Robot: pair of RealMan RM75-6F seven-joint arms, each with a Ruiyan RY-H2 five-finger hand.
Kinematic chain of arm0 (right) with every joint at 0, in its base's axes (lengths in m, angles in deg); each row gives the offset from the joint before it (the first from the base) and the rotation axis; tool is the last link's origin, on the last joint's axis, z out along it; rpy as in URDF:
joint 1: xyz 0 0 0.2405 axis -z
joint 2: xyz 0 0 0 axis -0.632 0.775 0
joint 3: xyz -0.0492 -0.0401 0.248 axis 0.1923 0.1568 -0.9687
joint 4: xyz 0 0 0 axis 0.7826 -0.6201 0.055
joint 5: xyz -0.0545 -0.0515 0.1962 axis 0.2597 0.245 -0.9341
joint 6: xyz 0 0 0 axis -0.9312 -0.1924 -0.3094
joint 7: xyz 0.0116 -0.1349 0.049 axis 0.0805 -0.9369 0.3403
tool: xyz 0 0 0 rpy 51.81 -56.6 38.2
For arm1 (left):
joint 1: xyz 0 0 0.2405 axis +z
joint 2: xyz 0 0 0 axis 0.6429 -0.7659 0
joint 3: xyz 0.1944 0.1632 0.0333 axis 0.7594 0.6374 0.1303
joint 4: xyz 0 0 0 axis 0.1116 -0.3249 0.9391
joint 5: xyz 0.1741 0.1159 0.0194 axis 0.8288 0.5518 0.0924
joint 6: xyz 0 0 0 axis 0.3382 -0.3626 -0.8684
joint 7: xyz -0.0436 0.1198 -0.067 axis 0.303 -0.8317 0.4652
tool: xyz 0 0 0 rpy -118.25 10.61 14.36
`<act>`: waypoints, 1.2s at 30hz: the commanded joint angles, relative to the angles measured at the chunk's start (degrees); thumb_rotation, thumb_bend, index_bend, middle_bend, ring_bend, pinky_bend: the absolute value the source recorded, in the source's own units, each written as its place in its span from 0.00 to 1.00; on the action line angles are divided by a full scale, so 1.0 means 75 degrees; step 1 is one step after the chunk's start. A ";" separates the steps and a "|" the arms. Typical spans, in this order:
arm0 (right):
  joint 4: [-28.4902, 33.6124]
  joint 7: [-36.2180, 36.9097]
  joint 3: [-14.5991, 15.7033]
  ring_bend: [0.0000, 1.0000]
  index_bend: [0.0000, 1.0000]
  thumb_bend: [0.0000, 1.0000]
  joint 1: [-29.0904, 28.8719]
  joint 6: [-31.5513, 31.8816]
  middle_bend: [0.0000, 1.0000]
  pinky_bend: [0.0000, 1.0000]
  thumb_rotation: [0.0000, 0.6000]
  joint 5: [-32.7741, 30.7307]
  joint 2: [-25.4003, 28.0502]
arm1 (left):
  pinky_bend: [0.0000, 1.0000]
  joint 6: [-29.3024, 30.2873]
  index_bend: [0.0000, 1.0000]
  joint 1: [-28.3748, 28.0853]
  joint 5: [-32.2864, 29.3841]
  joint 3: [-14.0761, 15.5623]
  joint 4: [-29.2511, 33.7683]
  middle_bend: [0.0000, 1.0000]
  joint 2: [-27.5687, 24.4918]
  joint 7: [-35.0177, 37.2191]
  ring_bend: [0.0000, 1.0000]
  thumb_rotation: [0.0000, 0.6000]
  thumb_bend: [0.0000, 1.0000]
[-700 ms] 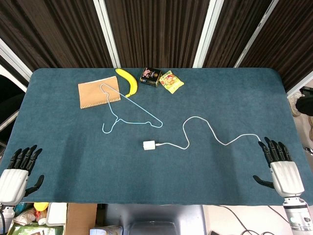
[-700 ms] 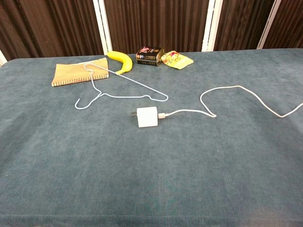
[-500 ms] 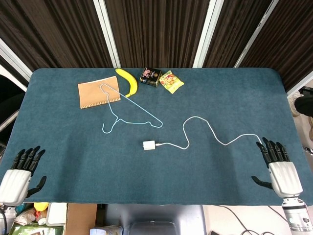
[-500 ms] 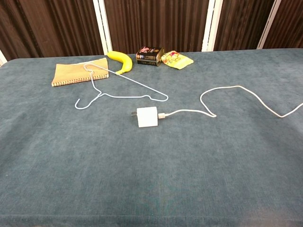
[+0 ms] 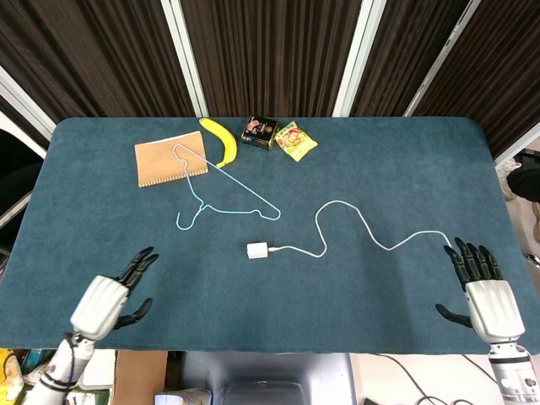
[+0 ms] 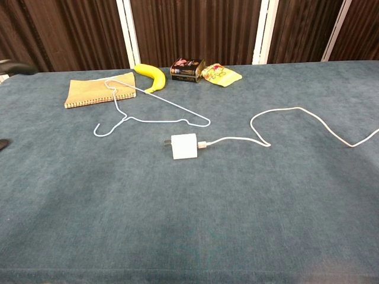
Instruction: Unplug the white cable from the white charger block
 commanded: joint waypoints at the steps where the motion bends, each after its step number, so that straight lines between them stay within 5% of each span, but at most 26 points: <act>1: -0.0013 -0.0054 -0.0026 0.00 0.00 0.19 -0.0025 -0.0056 0.00 0.00 1.00 -0.0058 -0.0030 | 1.00 -0.0926 0.06 -0.0721 -0.0775 -0.0695 0.0804 0.07 0.0913 -0.1541 0.83 1.00 0.39; 12: -0.0083 -0.0221 -0.0133 0.00 0.00 0.20 -0.0153 -0.0374 0.00 0.00 1.00 -0.0397 -0.0135 | 1.00 -0.2222 0.06 -0.2001 -0.3438 -0.1728 -0.0501 0.07 0.3078 -0.3761 0.87 1.00 0.39; 36: -0.0161 -0.0150 -0.0256 0.00 0.00 0.20 -0.0282 -0.0758 0.00 0.00 1.00 -0.0937 -0.0122 | 1.00 -0.2664 0.12 -0.3637 -0.4963 -0.2007 -0.3084 0.12 0.5274 -0.4143 0.88 1.00 0.38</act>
